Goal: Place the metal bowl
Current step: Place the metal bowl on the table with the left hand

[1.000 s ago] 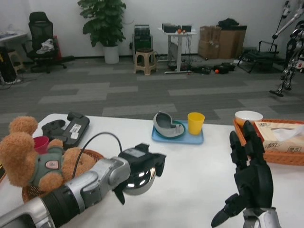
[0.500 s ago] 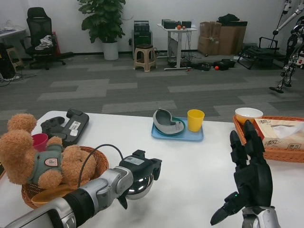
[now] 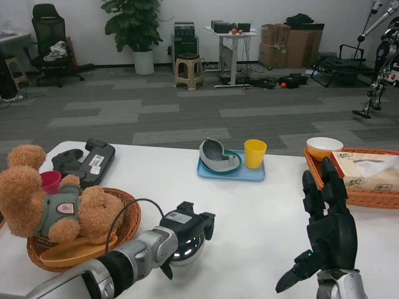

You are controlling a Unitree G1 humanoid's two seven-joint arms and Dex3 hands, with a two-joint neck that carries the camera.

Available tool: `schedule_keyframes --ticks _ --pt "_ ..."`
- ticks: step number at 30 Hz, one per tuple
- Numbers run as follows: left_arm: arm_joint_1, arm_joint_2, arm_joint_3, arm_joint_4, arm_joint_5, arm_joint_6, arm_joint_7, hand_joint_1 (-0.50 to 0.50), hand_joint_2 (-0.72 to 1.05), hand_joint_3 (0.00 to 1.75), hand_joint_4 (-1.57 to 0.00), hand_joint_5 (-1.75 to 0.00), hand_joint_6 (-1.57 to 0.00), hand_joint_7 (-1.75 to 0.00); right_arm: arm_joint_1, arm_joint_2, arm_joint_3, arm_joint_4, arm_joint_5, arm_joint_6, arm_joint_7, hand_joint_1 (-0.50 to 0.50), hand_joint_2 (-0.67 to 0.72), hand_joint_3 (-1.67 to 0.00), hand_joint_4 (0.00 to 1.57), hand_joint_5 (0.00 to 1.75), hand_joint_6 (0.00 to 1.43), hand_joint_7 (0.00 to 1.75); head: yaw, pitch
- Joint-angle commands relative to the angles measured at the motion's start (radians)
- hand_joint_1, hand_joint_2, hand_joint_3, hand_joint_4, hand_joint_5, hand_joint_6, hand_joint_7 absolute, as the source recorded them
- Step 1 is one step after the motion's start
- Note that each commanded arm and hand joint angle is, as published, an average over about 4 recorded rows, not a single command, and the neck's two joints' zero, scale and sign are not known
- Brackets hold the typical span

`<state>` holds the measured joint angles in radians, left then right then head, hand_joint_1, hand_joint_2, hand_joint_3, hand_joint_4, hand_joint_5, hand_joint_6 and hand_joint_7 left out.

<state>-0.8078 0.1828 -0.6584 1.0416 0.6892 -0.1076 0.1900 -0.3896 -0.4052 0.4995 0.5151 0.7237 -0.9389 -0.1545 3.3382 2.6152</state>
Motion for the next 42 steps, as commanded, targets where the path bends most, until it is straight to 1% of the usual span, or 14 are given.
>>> schedule_keyframes --ticks 1,11,15,18,20,25,27,29,34,36,37,38,41,42 --pt "-0.007 -0.007 0.006 0.039 -0.008 -0.008 0.011 -0.5 1.05 1.72 -1.18 -1.75 -1.03 -1.68 0.015 -0.001 -0.005 -0.004 0.006 -0.008 -0.004 0.25 0.72 0.0 0.0 0.0 0.0 0.07 -0.003 -0.003" --pt "-0.008 -0.024 0.029 0.105 -0.066 -0.024 0.01 -0.5 1.05 1.75 -0.56 -1.75 -0.98 -1.68 0.018 -0.001 -0.007 -0.003 0.008 -0.008 -0.004 0.25 0.72 0.0 0.0 0.0 0.0 0.07 -0.004 -0.015" --pt "-0.008 -0.025 0.03 0.12 -0.088 -0.035 0.009 -0.5 1.05 1.75 -0.18 -1.75 -0.82 -1.62 0.024 -0.001 -0.008 -0.003 0.008 -0.008 -0.004 0.25 0.72 0.0 0.0 0.0 0.0 0.07 -0.003 -0.018" --pt "-0.006 -0.026 0.035 0.124 -0.092 -0.048 0.007 -0.49 1.05 1.75 -0.02 -1.75 -0.51 -1.4 0.025 -0.001 -0.008 -0.003 0.009 -0.008 -0.004 0.25 0.72 0.0 0.0 0.0 0.0 0.07 -0.001 -0.019" --pt "-0.002 -0.026 0.047 0.123 -0.092 -0.059 0.001 -0.48 1.05 1.75 0.0 -1.75 -0.33 -1.22 0.025 -0.001 -0.007 -0.003 0.01 -0.009 -0.004 0.25 0.72 0.0 0.0 0.0 0.0 0.07 -0.002 -0.019" --pt "0.012 -0.023 0.076 0.102 -0.089 -0.075 -0.016 -0.48 1.05 1.75 0.0 -1.75 -0.06 -0.8 0.025 -0.001 -0.007 -0.003 0.01 -0.008 -0.004 0.25 0.72 0.0 0.0 0.0 0.0 0.07 0.0 -0.02" --pt "0.019 -0.019 0.092 0.084 -0.083 -0.078 -0.032 -0.47 1.05 1.72 0.0 -1.75 0.0 -0.54 0.025 -0.001 -0.007 -0.003 0.01 -0.008 -0.004 0.25 0.72 0.0 0.0 0.0 0.0 0.07 -0.001 -0.019" --pt "0.025 -0.015 0.107 0.071 -0.076 -0.085 -0.047 -0.46 1.05 1.59 0.0 -1.64 0.0 -0.37 0.025 -0.001 -0.007 -0.002 0.01 -0.008 -0.004 0.25 0.72 0.0 0.0 0.0 0.0 0.07 -0.002 -0.018" --pt "0.037 -0.006 0.143 0.044 -0.063 -0.09 -0.063 -0.46 1.05 1.13 0.0 -1.23 0.0 -0.3 0.025 -0.001 -0.007 -0.001 0.011 -0.009 -0.004 0.25 0.72 0.0 0.0 0.0 0.0 0.07 -0.004 -0.014" --pt "0.044 -0.005 0.158 0.031 -0.053 -0.09 -0.069 -0.46 0.91 0.83 0.0 -0.98 0.0 -0.28 0.025 -0.001 -0.007 -0.002 0.011 -0.009 -0.004 0.25 0.72 0.0 0.0 0.0 0.0 0.07 -0.004 -0.014" --pt "0.048 -0.004 0.165 0.023 -0.048 -0.09 -0.072 -0.46 0.78 0.65 0.0 -0.85 0.0 -0.28 0.025 -0.001 -0.007 -0.002 0.011 -0.009 -0.004 0.25 0.72 0.0 0.0 0.0 0.0 0.07 -0.004 -0.014" --pt "0.053 -0.003 0.173 0.013 -0.041 -0.091 -0.074 -0.46 0.54 0.44 0.0 -0.64 0.0 -0.28 0.025 -0.001 -0.007 -0.002 0.011 -0.009 -0.004 0.25 0.72 0.0 0.0 0.0 0.0 0.07 -0.004 -0.014" --pt "0.068 0.0 0.206 -0.018 -0.019 -0.098 -0.078 -0.46 -0.06 0.17 0.0 -0.21 0.0 -0.28 0.025 -0.001 -0.007 -0.002 0.011 -0.009 -0.004 0.25 0.72 0.0 0.0 0.0 0.0 0.07 -0.001 -0.011" --pt "0.073 0.0 0.218 -0.025 -0.014 -0.102 -0.077 -0.46 -0.13 0.15 0.0 -0.15 0.0 -0.28 0.025 -0.001 -0.007 -0.002 0.011 -0.009 -0.004 0.25 0.72 0.0 0.0 0.0 0.0 0.07 0.0 -0.01"
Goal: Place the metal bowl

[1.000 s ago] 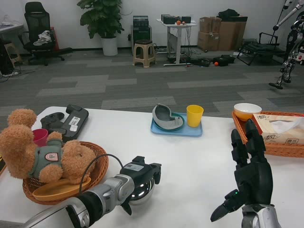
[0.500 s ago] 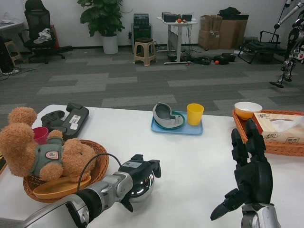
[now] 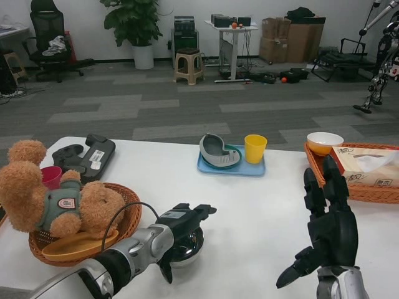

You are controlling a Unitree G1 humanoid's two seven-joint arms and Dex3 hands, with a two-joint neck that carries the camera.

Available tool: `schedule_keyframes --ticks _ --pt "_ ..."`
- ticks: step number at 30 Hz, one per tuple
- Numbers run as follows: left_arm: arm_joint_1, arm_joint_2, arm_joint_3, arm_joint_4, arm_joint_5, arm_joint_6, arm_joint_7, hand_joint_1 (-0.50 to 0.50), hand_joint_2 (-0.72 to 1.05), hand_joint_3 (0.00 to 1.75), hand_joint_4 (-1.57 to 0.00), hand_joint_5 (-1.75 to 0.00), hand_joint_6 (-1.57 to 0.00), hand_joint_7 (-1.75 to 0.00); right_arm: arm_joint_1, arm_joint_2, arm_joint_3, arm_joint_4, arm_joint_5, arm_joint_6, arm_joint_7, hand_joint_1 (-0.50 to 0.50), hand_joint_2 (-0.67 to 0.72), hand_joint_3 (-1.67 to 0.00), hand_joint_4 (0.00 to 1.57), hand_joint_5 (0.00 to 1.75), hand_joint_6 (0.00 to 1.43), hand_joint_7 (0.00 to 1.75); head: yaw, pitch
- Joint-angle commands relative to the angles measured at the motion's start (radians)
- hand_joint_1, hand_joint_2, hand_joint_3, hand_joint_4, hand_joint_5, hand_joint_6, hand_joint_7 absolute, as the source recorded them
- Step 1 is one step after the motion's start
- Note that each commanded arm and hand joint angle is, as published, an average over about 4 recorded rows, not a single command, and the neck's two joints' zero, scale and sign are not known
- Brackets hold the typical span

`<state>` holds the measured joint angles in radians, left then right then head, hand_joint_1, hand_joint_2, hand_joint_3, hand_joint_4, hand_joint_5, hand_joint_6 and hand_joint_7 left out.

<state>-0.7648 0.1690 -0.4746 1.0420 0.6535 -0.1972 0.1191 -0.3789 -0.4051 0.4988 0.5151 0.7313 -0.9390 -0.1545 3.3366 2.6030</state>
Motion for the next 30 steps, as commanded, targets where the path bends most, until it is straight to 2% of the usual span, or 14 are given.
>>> schedule_keyframes --ticks 1,6,11,15,17,21,26,27,28,30 --pt "0.037 0.014 0.054 -0.034 0.03 -0.023 -0.004 -0.46 -0.21 0.13 0.0 -0.1 0.0 -0.28 0.014 -0.001 -0.006 -0.002 0.003 -0.009 -0.004 0.25 0.72 0.0 0.0 0.0 0.0 0.07 0.001 0.003" --pt "0.056 0.01 0.126 -0.053 0.046 -0.069 0.011 -0.46 -0.37 0.09 0.0 -0.1 0.0 -0.28 0.014 -0.001 -0.006 0.0 0.003 -0.009 -0.004 0.25 0.72 0.0 0.0 0.0 0.0 0.07 -0.002 0.005" --pt "0.086 -0.001 0.227 -0.103 0.042 -0.099 0.03 -0.46 -0.39 0.09 0.0 -0.08 0.0 -0.28 0.014 -0.001 -0.006 -0.001 0.004 -0.009 -0.004 0.25 0.72 0.0 0.0 0.0 0.0 0.07 -0.005 0.005" --pt "0.117 -0.001 0.278 -0.167 -0.017 -0.123 0.031 -0.46 -0.46 0.09 0.0 -0.1 0.0 -0.28 0.015 -0.001 -0.01 -0.003 0.003 -0.01 -0.004 0.25 0.72 0.0 0.0 0.0 0.0 0.07 -0.004 0.005" --pt "0.138 0.0 0.297 -0.208 -0.081 -0.143 0.037 -0.46 -0.5 0.09 0.0 -0.1 0.0 -0.28 0.018 -0.001 -0.011 -0.004 0.004 -0.011 -0.004 0.25 0.72 0.0 0.0 0.0 0.0 0.07 -0.006 0.006" --pt "0.18 -0.002 0.335 -0.262 -0.251 -0.211 0.052 -0.46 -0.55 0.09 0.0 -0.1 0.0 -0.28 0.02 -0.001 -0.013 -0.006 0.005 -0.011 -0.004 0.25 0.72 0.0 0.0 0.0 0.0 0.07 -0.01 0.014" --pt "0.212 -0.011 0.33 -0.272 -0.572 -0.312 0.045 -0.46 -0.55 0.09 0.0 0.0 0.0 -0.28 0.022 -0.001 -0.018 -0.01 0.005 -0.011 -0.004 0.25 0.72 0.0 0.0 0.0 0.0 0.07 -0.024 0.027" --pt "0.214 -0.013 0.31 -0.267 -0.686 -0.351 0.029 -0.46 -0.53 0.09 0.0 0.0 0.0 -0.28 0.024 -0.001 -0.02 -0.011 0.005 -0.011 -0.004 0.25 0.72 0.0 0.0 0.0 0.0 0.07 -0.027 0.03" --pt "0.214 -0.014 0.294 -0.261 -0.754 -0.375 0.016 -0.46 -0.5 0.09 0.0 0.0 0.0 -0.28 0.025 -0.001 -0.021 -0.011 0.005 -0.011 -0.004 0.25 0.72 0.0 0.0 0.0 0.0 0.07 -0.031 0.033" --pt "0.216 -0.018 0.217 -0.248 -1.042 -0.452 -0.052 -0.46 -0.46 0.09 0.0 0.0 0.0 -0.28 0.029 -0.001 -0.027 -0.014 0.005 -0.011 -0.004 0.25 0.72 0.0 0.0 0.0 0.0 0.07 -0.04 0.04"
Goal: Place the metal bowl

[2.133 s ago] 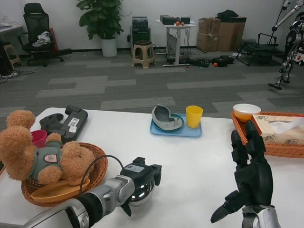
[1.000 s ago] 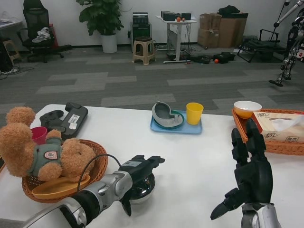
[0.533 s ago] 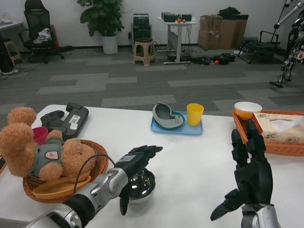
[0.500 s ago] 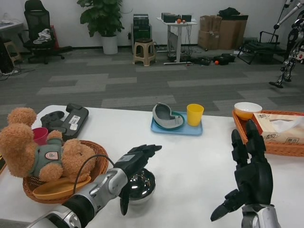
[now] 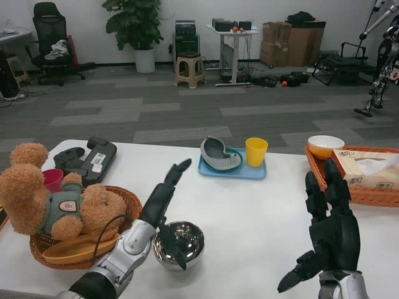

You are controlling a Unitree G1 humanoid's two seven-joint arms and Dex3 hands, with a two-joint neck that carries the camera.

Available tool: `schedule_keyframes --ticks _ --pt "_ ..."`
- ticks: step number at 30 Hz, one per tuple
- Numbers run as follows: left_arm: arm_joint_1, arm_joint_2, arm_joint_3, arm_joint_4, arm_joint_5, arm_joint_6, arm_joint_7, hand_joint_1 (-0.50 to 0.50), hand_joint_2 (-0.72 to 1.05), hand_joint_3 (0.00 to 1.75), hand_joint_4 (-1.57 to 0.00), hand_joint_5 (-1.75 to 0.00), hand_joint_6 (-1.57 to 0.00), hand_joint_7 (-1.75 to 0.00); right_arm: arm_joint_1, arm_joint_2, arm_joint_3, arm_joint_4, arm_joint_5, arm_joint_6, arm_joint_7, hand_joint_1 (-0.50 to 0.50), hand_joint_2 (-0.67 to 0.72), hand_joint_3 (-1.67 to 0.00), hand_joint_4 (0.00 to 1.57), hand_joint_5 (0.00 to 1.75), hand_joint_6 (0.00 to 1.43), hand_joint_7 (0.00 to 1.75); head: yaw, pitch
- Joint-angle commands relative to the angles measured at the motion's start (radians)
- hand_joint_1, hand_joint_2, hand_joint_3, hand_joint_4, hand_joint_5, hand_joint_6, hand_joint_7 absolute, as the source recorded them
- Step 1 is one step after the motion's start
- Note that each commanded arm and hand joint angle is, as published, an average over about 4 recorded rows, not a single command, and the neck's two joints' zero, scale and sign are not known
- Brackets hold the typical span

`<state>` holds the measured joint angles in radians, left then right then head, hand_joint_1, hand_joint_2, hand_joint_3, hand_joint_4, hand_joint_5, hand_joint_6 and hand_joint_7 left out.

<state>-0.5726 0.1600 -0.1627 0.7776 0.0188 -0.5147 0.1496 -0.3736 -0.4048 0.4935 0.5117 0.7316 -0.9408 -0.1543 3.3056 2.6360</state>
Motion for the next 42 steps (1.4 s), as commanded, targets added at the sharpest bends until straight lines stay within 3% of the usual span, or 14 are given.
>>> schedule_keyframes --ticks 1,2,6,10,15,19,25,39,42 --pt "0.03 -0.012 -0.117 0.007 -0.511 -0.156 -0.12 -0.46 -0.44 0.09 0.0 0.0 0.0 -0.28 0.026 -0.002 -0.025 -0.014 0.005 -0.009 -0.004 0.25 0.72 0.0 0.0 0.0 0.0 0.07 -0.011 0.009" --pt "0.036 -0.016 -0.139 -0.001 -0.615 -0.177 -0.159 -0.46 -0.41 0.09 0.0 0.0 0.0 -0.28 0.028 -0.002 -0.028 -0.016 0.005 -0.009 -0.004 0.25 0.72 0.0 0.0 0.0 0.0 0.07 -0.016 0.014" --pt "0.07 -0.025 -0.073 -0.12 -0.681 -0.194 -0.294 -0.46 -0.37 0.09 0.0 0.0 0.0 -0.28 0.037 -0.002 -0.041 -0.026 0.004 -0.009 -0.004 0.25 0.72 0.0 0.0 0.0 0.0 0.07 -0.02 0.041" --pt "0.1 0.004 -0.029 -0.248 -0.701 -0.194 -0.353 -0.46 -0.41 0.07 0.0 0.0 0.0 -0.28 0.039 -0.009 -0.053 -0.036 0.003 -0.009 -0.003 0.25 0.72 0.0 0.0 0.0 0.0 0.07 -0.026 0.07" --pt "0.114 0.015 -0.018 -0.335 -0.854 -0.196 -0.428 -0.46 -0.55 0.0 0.0 0.0 0.0 -0.28 0.039 -0.014 -0.069 -0.043 0.001 -0.009 -0.001 0.25 0.72 0.0 0.0 0.0 0.0 0.07 -0.046 0.099" --pt "0.132 0.029 -0.008 -0.383 -0.966 -0.196 -0.476 -0.46 -0.55 0.0 0.0 0.0 0.0 -0.24 0.039 -0.021 -0.084 -0.054 -0.002 -0.009 -0.001 0.25 0.72 0.0 0.0 0.0 0.0 0.07 -0.062 0.112" --pt "0.176 0.06 0.058 -0.415 -0.966 -0.195 -0.483 -0.46 -0.64 0.0 0.0 0.0 0.0 -0.24 0.028 -0.031 -0.099 -0.068 -0.009 -0.007 -0.001 0.25 0.72 0.0 0.0 0.0 0.0 0.07 -0.062 0.114" --pt "0.226 0.07 0.063 -0.388 -0.993 -0.161 -0.501 -0.46 -0.28 0.09 0.0 0.0 0.0 -0.21 -0.02 -0.034 -0.096 -0.067 -0.022 0.0 -0.001 0.25 0.72 0.0 0.0 0.0 0.0 0.07 -0.083 0.094" --pt "0.239 0.065 0.076 -0.389 -0.994 -0.16 -0.502 -0.46 -0.28 0.09 0.0 0.0 0.0 -0.21 -0.026 -0.037 -0.095 -0.067 -0.024 0.0 -0.001 0.25 0.72 0.0 0.0 0.0 0.0 0.07 -0.088 0.09"
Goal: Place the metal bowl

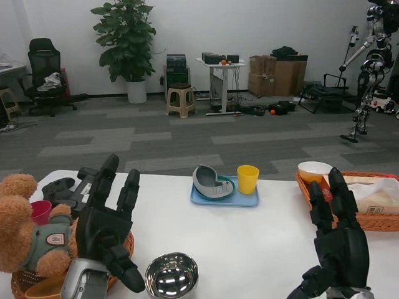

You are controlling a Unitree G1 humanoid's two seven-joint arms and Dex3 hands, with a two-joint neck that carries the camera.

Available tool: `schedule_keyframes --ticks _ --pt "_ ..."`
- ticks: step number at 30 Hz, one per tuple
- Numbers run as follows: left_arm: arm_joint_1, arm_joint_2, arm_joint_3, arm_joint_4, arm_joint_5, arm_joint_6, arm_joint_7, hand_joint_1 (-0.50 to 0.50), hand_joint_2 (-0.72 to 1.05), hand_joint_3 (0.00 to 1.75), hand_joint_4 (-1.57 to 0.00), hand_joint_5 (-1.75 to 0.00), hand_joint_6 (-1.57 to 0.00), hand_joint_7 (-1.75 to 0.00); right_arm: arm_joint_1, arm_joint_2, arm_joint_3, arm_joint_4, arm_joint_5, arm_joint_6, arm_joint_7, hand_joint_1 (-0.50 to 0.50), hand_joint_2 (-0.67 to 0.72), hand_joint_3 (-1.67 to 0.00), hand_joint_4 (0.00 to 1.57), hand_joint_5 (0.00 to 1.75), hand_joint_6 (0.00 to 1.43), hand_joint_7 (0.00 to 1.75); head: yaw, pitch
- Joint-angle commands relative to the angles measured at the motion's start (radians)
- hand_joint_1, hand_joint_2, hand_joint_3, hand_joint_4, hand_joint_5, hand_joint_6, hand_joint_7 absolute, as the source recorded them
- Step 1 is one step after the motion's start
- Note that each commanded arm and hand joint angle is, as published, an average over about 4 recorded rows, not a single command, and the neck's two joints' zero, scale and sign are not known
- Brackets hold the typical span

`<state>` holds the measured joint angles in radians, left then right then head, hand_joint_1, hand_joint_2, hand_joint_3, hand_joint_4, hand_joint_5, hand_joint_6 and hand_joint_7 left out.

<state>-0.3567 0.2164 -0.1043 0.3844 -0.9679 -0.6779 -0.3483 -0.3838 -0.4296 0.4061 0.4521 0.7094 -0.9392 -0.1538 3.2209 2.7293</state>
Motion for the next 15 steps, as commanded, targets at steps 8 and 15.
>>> schedule_keyframes --ticks 8,15 --pt "0.031 0.005 0.022 -0.001 -0.074 0.003 -0.037 -0.48 0.12 0.09 0.0 0.0 0.0 -0.21 -0.02 -0.012 -0.005 -0.01 -0.006 -0.001 -0.001 0.25 0.72 0.0 0.0 0.0 0.0 0.07 0.001 -0.015" --pt "0.042 0.003 0.036 -0.005 -0.075 0.003 -0.037 -0.48 0.25 0.09 0.0 0.0 0.0 -0.14 -0.02 -0.01 -0.002 -0.01 -0.007 -0.001 -0.001 0.25 0.72 0.0 0.0 0.0 0.0 0.07 0.005 -0.019"
